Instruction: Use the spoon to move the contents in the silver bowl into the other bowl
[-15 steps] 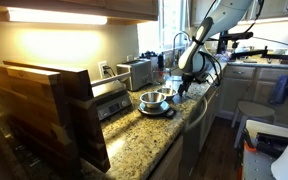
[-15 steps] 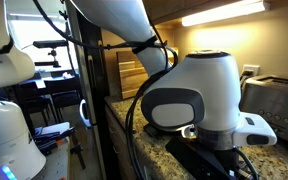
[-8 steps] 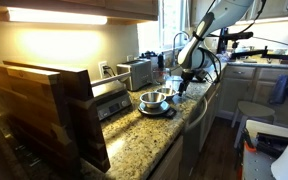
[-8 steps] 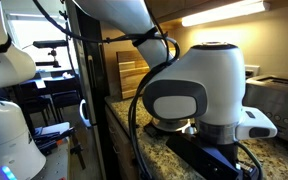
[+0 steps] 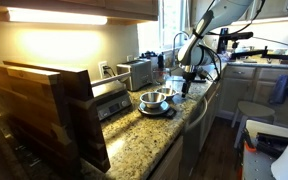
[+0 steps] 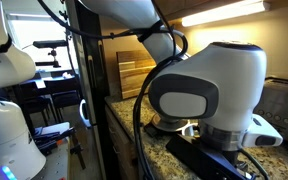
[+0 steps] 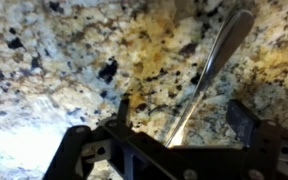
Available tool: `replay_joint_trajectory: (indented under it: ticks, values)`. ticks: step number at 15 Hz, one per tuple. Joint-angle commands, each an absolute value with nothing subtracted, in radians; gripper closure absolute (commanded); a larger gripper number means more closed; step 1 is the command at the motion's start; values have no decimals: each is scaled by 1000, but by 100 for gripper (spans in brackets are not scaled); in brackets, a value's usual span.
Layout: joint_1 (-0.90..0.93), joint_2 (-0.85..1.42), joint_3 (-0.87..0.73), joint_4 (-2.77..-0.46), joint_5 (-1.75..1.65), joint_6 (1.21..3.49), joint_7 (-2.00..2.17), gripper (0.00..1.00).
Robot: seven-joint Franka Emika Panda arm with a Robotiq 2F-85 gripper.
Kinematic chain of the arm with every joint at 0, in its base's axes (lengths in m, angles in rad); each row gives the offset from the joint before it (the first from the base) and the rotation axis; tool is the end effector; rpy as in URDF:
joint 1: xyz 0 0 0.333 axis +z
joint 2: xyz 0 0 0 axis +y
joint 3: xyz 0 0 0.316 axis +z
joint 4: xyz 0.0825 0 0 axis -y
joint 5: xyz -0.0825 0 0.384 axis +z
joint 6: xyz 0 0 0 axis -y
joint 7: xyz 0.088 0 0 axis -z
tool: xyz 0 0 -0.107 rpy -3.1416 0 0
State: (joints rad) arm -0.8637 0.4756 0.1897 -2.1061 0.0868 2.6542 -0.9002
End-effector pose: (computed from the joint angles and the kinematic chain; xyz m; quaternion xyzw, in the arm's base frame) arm 0.4579 -0.3695 0.1988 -0.9951 -0.0633 -0.0732 0.0180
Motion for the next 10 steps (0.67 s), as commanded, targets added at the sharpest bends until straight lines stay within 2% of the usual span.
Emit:
replay_joint_trajectory:
  ticks: [1,2,3,10]
  values:
    - [-822,444,129,-2105,118,2597,-927,3]
    - [-813,444,117,-2101,116,2596,-921,5]
    - [-796,444,99,-2100,107,2602,-905,1]
    - [-663,453,1,-2075,72,2607,-844,0]
